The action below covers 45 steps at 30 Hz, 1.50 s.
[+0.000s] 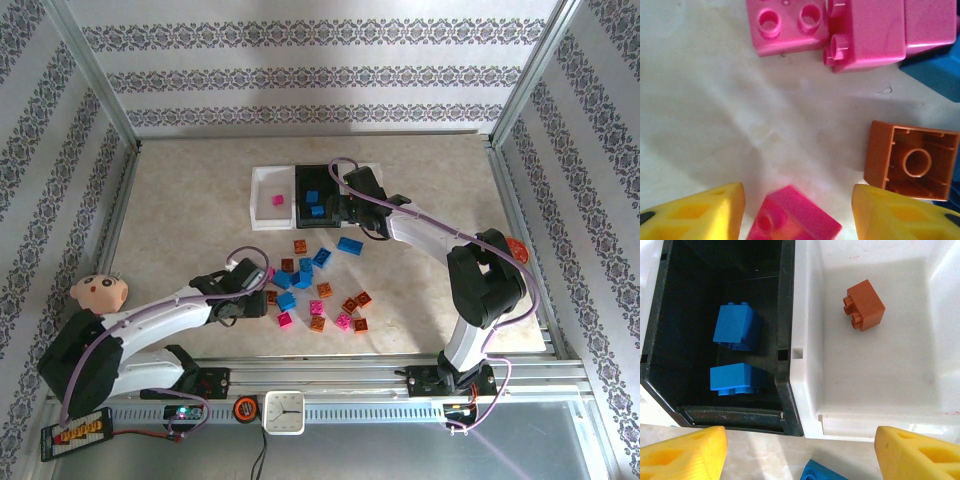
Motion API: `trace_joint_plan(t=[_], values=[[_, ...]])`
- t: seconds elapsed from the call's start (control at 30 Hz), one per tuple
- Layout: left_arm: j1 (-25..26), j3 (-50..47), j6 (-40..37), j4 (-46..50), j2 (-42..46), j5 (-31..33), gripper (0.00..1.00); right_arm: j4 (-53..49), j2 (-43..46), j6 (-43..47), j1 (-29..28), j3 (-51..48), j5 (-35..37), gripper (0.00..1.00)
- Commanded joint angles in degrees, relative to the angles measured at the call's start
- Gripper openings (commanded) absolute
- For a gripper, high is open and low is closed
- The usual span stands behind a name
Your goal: Sort the legos into containers by color
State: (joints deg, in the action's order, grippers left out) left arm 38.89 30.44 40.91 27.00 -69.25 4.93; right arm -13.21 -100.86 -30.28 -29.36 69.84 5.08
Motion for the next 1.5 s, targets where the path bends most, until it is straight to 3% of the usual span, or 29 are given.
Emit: trace_joint_plan(t=[0.0, 0.17, 0.3, 0.4, 0.7, 0.9, 1.03, 1.23, 1.47], values=[[-0.13, -0.16, -1.19, -4.32, -1.83, -0.09, 0.54, 0.65, 2.07, -1.09, 0.28, -0.85, -0.03, 0.77], [-0.22, 0.61, -1.27, -3.74, -2.56, -1.03, 0.44, 0.64, 2.65, -0.97, 0.41, -1.51, 0.2, 0.77], [-0.13, 0.68, -0.18, 1.41, -0.19, -0.38, 0.62, 0.74, 3.04, -1.0, 0.49, -1.99, 0.13, 0.78], [0.03, 0.07, 0.97, 4.87, 2.55, -0.35, 0.63, 0.9, 3.03, -1.06, 0.45, -2.23, -0.03, 0.78], [3.48, -0.54, 3.06, 5.29, -1.07, -1.41, 0.53, 1.35, 2.91, -1.19, 0.54, -2.83, -0.16, 0.78], [3.82, 0.83, 2.04, 4.7, -2.77, -0.98, 0.36, 1.35, 2.87, -1.29, 0.8, -2.95, -0.17, 0.78], [3.48, 4.24, 0.23, 6.18, -1.01, 0.44, 0.32, 1.39, 3.85, -1.12, 0.98, -3.5, -0.2, 0.78], [-5.51, 17.22, -8.06, 2.73, -2.76, -2.22, 0.31, 2.04, 6.55, -1.79, 1.06, -6.38, -0.96, 0.78], [-14.54, 36.78, -14.79, -3.36, -21.12, -4.96, 0.31, 2.37, 10.33, -2.01, 0.67, -12.03, -2.84, 0.78]])
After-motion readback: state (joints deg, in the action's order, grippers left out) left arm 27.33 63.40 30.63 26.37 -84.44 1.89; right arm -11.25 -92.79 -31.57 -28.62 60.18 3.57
